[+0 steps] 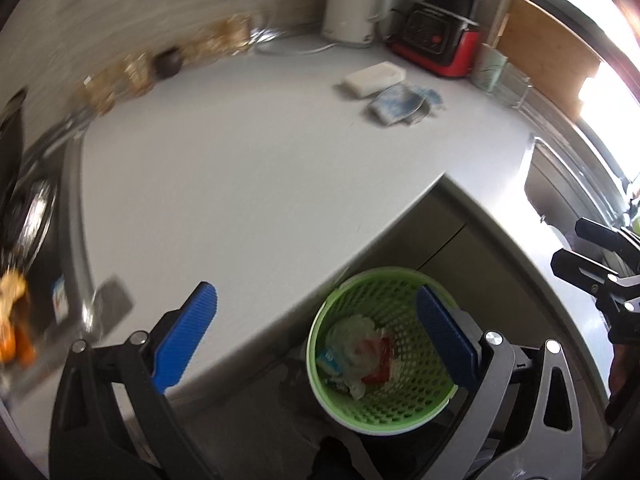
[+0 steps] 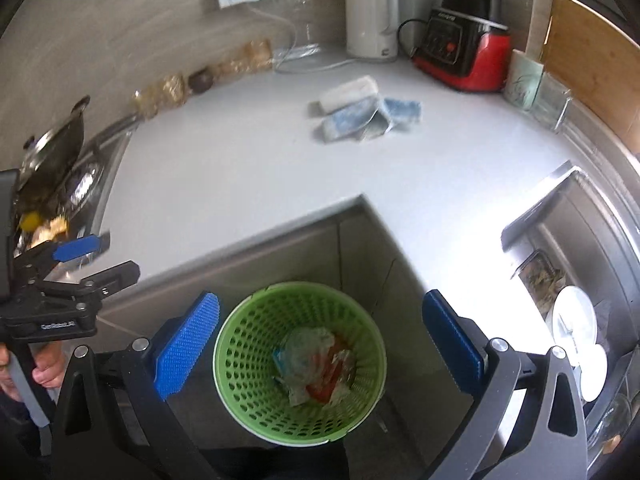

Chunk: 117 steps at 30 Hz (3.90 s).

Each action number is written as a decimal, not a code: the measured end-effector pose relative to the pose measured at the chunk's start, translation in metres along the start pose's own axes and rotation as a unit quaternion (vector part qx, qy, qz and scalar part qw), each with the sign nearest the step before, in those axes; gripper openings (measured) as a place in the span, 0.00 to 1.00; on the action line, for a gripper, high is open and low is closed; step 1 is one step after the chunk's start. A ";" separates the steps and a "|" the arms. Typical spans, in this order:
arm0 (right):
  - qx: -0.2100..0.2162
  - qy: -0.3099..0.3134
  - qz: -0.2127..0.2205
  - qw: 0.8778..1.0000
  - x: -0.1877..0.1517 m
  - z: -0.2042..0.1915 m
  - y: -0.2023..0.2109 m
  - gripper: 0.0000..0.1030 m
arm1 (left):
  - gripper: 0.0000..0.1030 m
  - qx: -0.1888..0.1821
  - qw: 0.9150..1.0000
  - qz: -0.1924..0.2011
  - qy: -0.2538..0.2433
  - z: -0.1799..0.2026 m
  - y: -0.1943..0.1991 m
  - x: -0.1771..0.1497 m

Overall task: Collect trash
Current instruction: 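Raise both open tools toward the white sponge and blue towel, then grasp the white sponge with the left tool, then grasp the blue-white towel with the right tool while the left tool holds the sponge, then carry the sponge and towel down over the green basket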

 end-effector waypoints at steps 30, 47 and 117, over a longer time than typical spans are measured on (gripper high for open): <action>-0.045 -0.187 0.005 0.981 0.169 0.050 -0.144 0.98 | 0.92 -0.175 0.911 0.006 -0.373 0.006 -0.243 0.275; -0.112 -0.215 -0.020 0.970 0.195 0.045 -0.188 0.98 | 0.58 -0.281 0.877 0.028 -0.388 0.013 -0.280 0.298; 0.044 0.110 -0.054 0.992 0.048 -0.008 -0.043 0.18 | 0.57 -0.032 0.999 0.019 0.012 0.063 -0.002 0.028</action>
Point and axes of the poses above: each gripper's, at about its wrist camera, not at the fingertips, and y roughly against the way its jaws point, z to its right, x to its top, the point moved 1 cm from there along -y, roughly the way its jaws point, and after that the axes turned 12 degrees about -y, right-handed, at the moved point
